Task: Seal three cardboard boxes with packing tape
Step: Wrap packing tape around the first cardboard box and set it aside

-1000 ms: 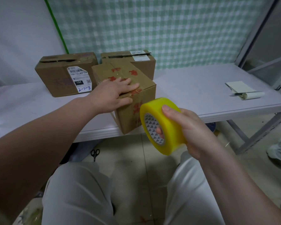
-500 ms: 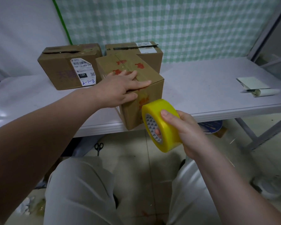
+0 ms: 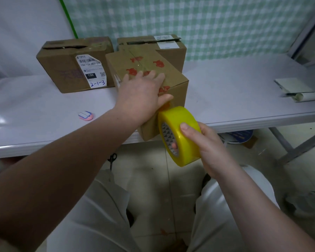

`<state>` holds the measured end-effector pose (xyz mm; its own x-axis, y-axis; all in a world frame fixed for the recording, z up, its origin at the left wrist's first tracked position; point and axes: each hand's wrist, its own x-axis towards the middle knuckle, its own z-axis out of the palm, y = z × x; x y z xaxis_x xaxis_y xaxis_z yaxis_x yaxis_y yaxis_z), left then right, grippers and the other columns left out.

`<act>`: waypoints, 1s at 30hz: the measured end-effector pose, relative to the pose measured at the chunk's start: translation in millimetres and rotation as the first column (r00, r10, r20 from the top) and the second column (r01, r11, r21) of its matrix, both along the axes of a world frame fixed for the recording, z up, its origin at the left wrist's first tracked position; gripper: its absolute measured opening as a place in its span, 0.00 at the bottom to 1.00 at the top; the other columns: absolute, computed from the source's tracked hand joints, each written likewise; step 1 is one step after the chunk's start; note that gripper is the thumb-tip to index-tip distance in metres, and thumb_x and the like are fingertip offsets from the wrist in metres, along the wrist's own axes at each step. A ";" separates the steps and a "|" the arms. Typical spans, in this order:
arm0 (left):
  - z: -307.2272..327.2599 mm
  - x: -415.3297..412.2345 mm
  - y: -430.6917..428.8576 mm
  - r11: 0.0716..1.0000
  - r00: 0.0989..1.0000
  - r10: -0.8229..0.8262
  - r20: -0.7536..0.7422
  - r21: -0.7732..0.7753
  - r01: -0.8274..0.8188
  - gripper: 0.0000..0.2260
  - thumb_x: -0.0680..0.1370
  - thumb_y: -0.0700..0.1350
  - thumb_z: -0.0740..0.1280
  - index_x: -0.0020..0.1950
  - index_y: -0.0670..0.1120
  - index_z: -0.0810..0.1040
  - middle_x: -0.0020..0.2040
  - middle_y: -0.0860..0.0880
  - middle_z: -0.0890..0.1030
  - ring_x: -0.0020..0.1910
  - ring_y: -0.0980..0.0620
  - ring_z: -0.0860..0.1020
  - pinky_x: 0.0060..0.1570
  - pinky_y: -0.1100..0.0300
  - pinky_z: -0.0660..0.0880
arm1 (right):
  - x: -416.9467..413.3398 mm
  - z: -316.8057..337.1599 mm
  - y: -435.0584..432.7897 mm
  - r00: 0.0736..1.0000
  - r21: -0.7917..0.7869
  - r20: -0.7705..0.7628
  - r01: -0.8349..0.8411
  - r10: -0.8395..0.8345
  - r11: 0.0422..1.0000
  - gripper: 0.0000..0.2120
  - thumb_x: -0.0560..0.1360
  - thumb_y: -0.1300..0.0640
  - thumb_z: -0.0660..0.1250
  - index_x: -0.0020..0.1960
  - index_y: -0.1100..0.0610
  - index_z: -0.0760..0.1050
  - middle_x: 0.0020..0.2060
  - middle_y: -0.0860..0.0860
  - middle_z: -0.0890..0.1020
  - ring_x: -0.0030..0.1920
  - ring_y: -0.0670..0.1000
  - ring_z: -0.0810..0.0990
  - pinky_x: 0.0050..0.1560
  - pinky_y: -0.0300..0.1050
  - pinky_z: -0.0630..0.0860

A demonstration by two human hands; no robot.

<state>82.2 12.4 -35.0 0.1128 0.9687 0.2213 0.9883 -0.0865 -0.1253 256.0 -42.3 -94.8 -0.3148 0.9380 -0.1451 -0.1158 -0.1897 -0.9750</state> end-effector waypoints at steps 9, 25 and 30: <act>-4.2 1.8 -1.4 0.998 0.999 0.015 -0.042 0.054 -0.013 0.32 0.73 0.68 0.61 0.68 0.49 0.66 0.64 0.48 0.73 0.64 0.43 0.71 0.62 0.41 0.68 | 4.6 -58.0 -10.9 0.983 -0.084 0.146 0.122 -0.109 0.989 0.18 0.72 0.46 0.71 0.44 0.63 0.78 0.32 0.58 0.83 0.31 0.51 0.82 0.36 0.45 0.79; -7.3 -2.4 -2.1 0.998 0.999 0.006 0.049 0.062 -0.009 0.36 0.70 0.66 0.67 0.73 0.53 0.61 0.74 0.52 0.66 0.73 0.45 0.63 0.69 0.38 0.59 | -27.3 -73.2 27.0 0.906 -0.110 0.408 0.173 -0.115 0.979 0.19 0.73 0.42 0.69 0.34 0.56 0.76 0.34 0.52 0.83 0.38 0.53 0.83 0.45 0.47 0.78; -4.1 -4.8 -4.4 0.999 0.995 -0.012 0.104 0.040 0.008 0.34 0.73 0.66 0.63 0.75 0.54 0.60 0.75 0.53 0.64 0.74 0.47 0.62 0.71 0.36 0.55 | -29.3 -78.9 26.1 0.907 -0.184 0.405 0.202 -0.113 0.962 0.21 0.72 0.40 0.70 0.34 0.57 0.76 0.37 0.56 0.83 0.41 0.57 0.83 0.49 0.54 0.81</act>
<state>77.4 8.0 -39.1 0.0970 0.9578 0.2707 0.9953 -0.0937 -0.0252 226.8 -16.1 -173.7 -0.0428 0.9018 -0.4300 0.2163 -0.4118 -0.8852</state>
